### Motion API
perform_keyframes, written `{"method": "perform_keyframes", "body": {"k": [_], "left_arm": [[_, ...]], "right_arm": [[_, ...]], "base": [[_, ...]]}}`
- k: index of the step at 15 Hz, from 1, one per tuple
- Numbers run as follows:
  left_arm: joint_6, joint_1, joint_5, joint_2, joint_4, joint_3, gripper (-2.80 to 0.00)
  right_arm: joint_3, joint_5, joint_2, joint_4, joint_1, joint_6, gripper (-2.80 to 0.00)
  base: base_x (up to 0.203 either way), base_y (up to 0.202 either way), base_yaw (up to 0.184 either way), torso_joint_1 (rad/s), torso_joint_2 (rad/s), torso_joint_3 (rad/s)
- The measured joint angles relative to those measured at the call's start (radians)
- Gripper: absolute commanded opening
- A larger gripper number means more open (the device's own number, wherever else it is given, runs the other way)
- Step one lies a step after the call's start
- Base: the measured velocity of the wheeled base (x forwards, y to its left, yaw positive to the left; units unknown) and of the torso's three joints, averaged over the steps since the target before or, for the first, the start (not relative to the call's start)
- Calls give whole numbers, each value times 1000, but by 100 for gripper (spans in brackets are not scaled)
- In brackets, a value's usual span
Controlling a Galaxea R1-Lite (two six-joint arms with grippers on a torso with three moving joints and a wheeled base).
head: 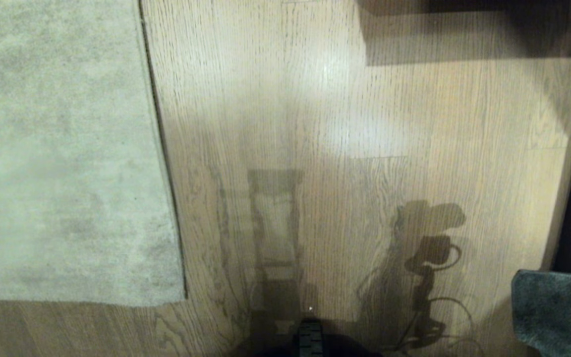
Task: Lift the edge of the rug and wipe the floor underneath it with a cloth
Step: Lift up the carpet
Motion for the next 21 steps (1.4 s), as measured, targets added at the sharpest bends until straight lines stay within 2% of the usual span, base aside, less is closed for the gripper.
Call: {"method": "perform_keyframes", "body": {"k": [5,8,10,16,21], "left_arm": [[-1,-71,-76,366,4,-128,-280],[0,-98,-196,551,36,-147,-280],[1,-97,-249,614,128,-146,-280],[1,-41,-244,643,163,-109,-280],[3,-65,-204,748,71,-157,-280]], "right_arm": [[0,0,0,0,0,0,-280],[0,0,0,0,0,0,-280],[0,0,0,0,0,0,-280],[0,0,0,0,0,0,-280],[0,0,1,0,0,0,-280]], "base": [[0,0,0,0,0,0],[0,0,0,0,0,0],[0,0,0,0,0,0],[0,0,0,0,0,0],[0,0,0,0,0,0]]}}
